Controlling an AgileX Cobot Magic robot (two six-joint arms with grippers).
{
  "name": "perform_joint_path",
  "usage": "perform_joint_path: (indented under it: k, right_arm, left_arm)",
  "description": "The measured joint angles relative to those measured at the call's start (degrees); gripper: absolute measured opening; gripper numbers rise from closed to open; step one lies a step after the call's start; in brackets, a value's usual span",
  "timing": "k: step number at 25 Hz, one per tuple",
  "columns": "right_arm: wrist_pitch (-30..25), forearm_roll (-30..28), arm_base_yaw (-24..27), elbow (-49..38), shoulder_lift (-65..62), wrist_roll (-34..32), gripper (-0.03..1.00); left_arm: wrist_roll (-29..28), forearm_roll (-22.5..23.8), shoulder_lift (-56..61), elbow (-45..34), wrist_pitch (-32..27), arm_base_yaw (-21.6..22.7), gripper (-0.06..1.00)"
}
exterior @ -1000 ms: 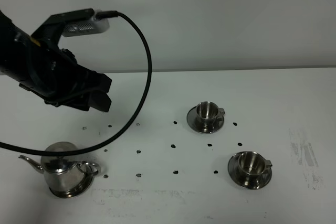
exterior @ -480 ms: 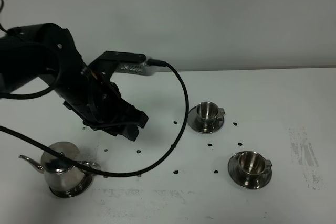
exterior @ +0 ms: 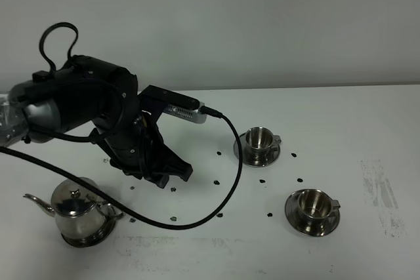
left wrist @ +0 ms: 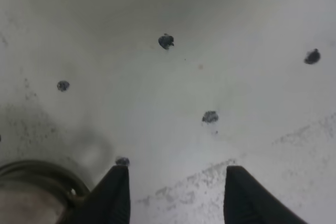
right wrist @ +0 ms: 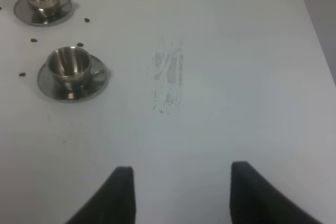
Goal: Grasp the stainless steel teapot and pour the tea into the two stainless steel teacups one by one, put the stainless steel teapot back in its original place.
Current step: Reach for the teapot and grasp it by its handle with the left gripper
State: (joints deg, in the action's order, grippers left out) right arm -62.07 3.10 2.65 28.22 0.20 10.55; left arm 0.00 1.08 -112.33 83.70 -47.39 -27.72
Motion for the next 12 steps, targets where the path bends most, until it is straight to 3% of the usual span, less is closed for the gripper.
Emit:
perform_joint_path:
  k: [4,12]
  right_arm:
    - [0.0,0.0,0.0,0.0,0.0,0.0,0.43]
    - [0.0,0.0,0.0,0.0,0.0,0.0,0.43]
  left_arm:
    - [-1.0,0.6,-2.6,0.0,0.4,-0.7,0.47]
    - [-8.4,8.0,-5.7,0.0,0.4,-0.8,0.47]
